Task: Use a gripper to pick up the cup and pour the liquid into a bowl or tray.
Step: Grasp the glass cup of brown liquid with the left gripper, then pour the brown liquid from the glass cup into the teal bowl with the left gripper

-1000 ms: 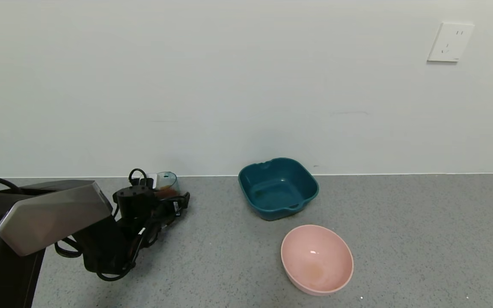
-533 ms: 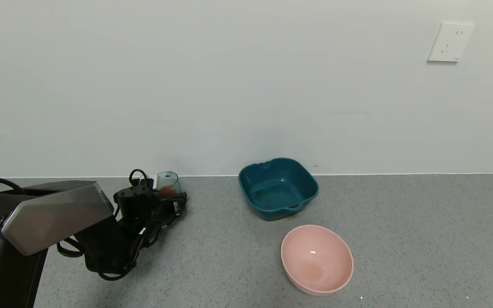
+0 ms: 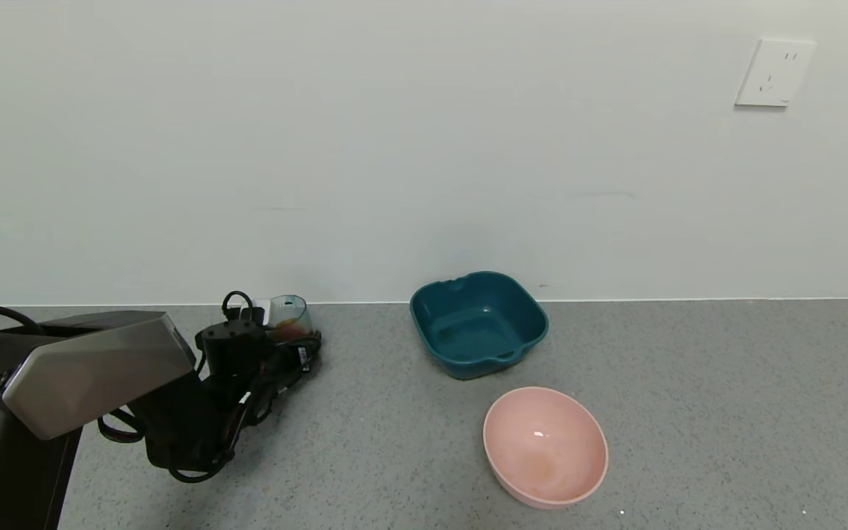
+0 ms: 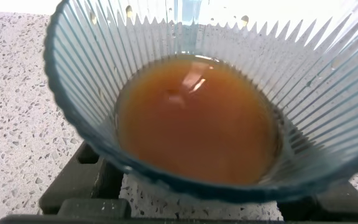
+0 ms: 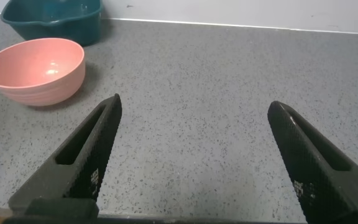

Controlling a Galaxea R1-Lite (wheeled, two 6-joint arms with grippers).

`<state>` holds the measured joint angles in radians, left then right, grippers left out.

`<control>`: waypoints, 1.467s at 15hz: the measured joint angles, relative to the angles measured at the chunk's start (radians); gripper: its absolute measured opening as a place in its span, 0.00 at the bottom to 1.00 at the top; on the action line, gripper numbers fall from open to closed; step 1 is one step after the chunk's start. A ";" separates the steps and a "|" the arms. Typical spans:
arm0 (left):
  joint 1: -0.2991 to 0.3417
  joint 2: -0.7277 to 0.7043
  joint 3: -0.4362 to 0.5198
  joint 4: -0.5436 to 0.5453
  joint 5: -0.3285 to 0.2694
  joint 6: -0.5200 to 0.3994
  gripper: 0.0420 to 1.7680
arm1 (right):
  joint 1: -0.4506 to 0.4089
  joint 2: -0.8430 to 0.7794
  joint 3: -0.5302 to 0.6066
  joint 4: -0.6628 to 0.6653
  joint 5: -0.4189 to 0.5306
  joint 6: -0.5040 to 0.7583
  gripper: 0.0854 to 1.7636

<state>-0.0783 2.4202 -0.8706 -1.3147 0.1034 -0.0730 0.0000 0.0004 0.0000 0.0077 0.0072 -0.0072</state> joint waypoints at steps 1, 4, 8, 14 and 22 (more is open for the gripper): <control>0.000 0.000 0.001 0.000 0.000 0.000 0.74 | 0.000 0.000 0.000 0.000 0.000 0.000 0.97; 0.001 -0.005 0.001 0.005 0.001 0.001 0.74 | 0.000 0.000 0.000 0.000 0.000 0.000 0.97; 0.001 -0.014 -0.003 0.027 0.000 0.009 0.74 | 0.000 0.000 0.000 0.000 0.000 0.000 0.97; -0.004 -0.047 -0.049 0.126 -0.006 0.010 0.74 | 0.000 0.000 0.000 0.000 0.000 0.000 0.97; -0.052 -0.147 -0.049 0.252 0.014 0.052 0.74 | 0.000 0.000 0.000 0.000 0.000 0.000 0.97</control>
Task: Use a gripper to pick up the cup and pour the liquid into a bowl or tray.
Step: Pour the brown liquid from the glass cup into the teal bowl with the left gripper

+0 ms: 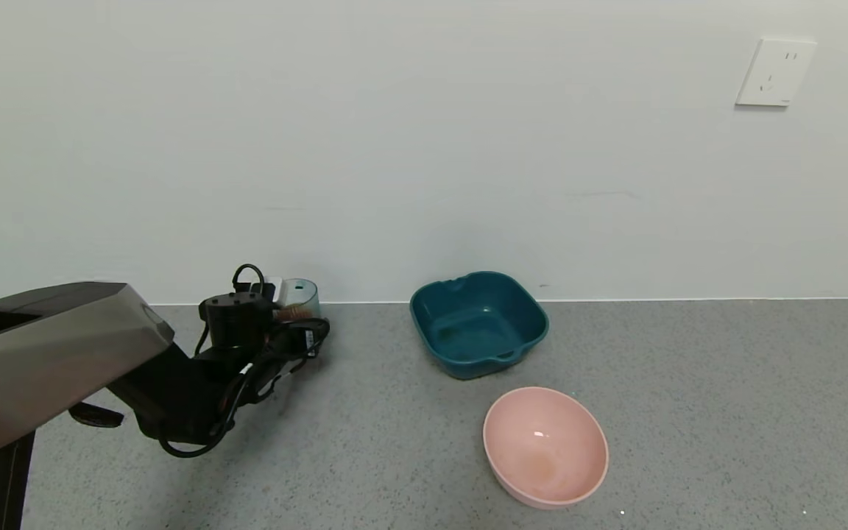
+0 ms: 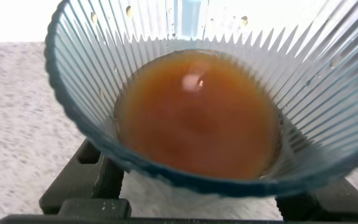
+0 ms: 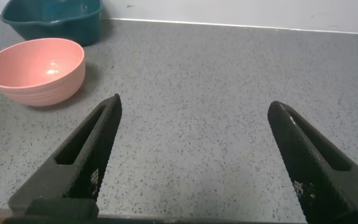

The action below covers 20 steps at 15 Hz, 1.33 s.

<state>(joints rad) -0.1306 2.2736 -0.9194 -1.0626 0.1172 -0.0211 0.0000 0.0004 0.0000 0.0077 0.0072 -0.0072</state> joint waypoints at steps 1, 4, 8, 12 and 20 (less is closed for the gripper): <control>-0.015 -0.014 0.005 0.027 0.003 0.000 0.74 | 0.000 0.000 0.000 0.000 0.000 0.000 0.97; -0.053 -0.043 -0.001 0.056 0.021 0.003 0.74 | 0.000 0.000 0.000 0.000 0.000 0.000 0.97; -0.101 -0.077 -0.011 0.103 0.061 0.023 0.73 | 0.000 0.000 0.000 0.000 0.000 0.000 0.97; -0.164 -0.094 -0.039 0.149 0.113 0.076 0.73 | 0.000 0.000 0.000 0.000 0.000 0.000 0.97; -0.247 -0.101 -0.156 0.265 0.117 0.145 0.73 | 0.000 0.000 0.000 0.000 0.000 0.000 0.97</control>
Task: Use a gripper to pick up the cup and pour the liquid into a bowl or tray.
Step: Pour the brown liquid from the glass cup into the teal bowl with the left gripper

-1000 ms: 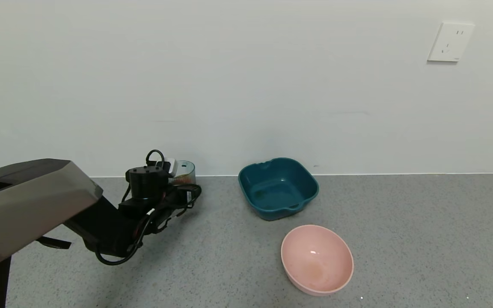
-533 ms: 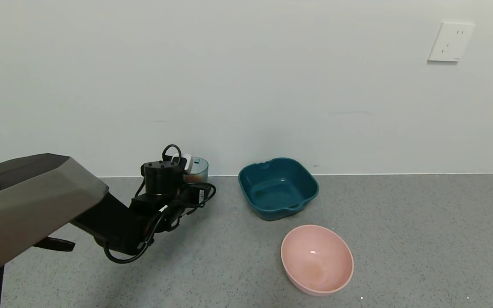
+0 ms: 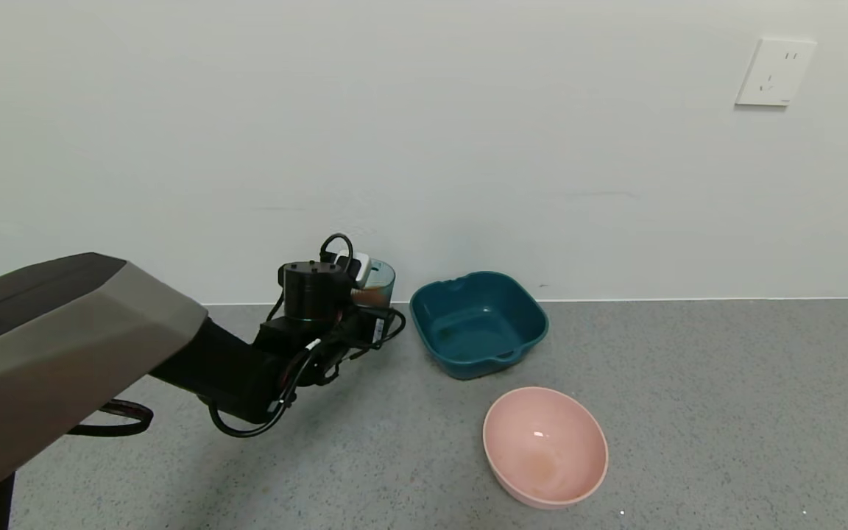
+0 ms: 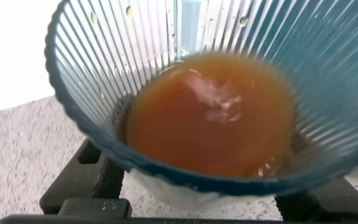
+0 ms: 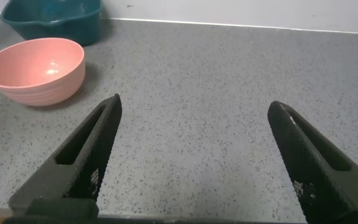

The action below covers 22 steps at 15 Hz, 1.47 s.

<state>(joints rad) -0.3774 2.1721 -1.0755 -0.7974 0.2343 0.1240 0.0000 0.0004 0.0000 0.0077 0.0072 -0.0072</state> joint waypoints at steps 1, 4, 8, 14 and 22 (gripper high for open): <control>-0.004 0.000 -0.011 0.002 0.000 0.015 0.73 | 0.000 0.000 0.000 0.000 0.000 0.000 0.97; -0.016 -0.001 -0.046 0.044 0.000 0.064 0.73 | 0.000 0.000 0.000 0.000 0.000 0.000 0.97; -0.033 -0.002 -0.103 0.090 0.000 0.121 0.73 | 0.000 0.000 0.000 0.000 0.000 0.000 0.97; -0.056 0.000 -0.162 0.153 0.000 0.211 0.73 | 0.000 0.000 0.000 0.000 0.000 0.002 0.97; -0.077 0.007 -0.243 0.230 0.020 0.264 0.73 | 0.000 0.000 0.000 0.000 0.000 0.002 0.97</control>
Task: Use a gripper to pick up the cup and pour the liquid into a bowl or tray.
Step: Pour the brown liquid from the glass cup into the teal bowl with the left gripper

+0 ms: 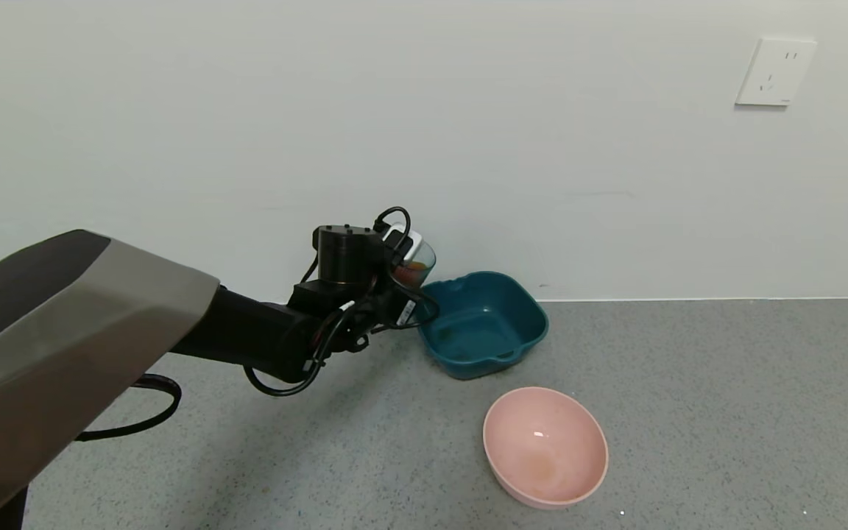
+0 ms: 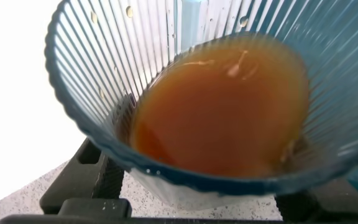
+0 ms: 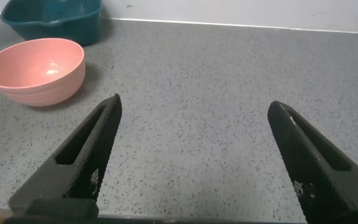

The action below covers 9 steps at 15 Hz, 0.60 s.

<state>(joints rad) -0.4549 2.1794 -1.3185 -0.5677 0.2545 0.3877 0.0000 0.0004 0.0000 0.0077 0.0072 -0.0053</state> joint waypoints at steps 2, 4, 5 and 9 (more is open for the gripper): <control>-0.002 0.002 -0.023 0.034 0.000 0.003 0.73 | 0.000 0.000 0.000 0.000 0.000 0.000 0.97; -0.002 0.002 -0.033 0.043 0.001 0.019 0.73 | 0.000 0.000 0.000 0.000 0.000 0.000 0.97; -0.002 0.002 -0.035 0.043 0.004 0.028 0.73 | 0.000 0.000 0.000 0.000 0.000 0.000 0.97; -0.002 0.005 -0.043 0.043 0.021 0.063 0.73 | 0.000 0.000 0.000 0.000 0.000 0.000 0.97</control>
<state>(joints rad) -0.4570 2.1840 -1.3613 -0.5247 0.2751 0.4502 0.0000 0.0004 0.0000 0.0077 0.0072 -0.0053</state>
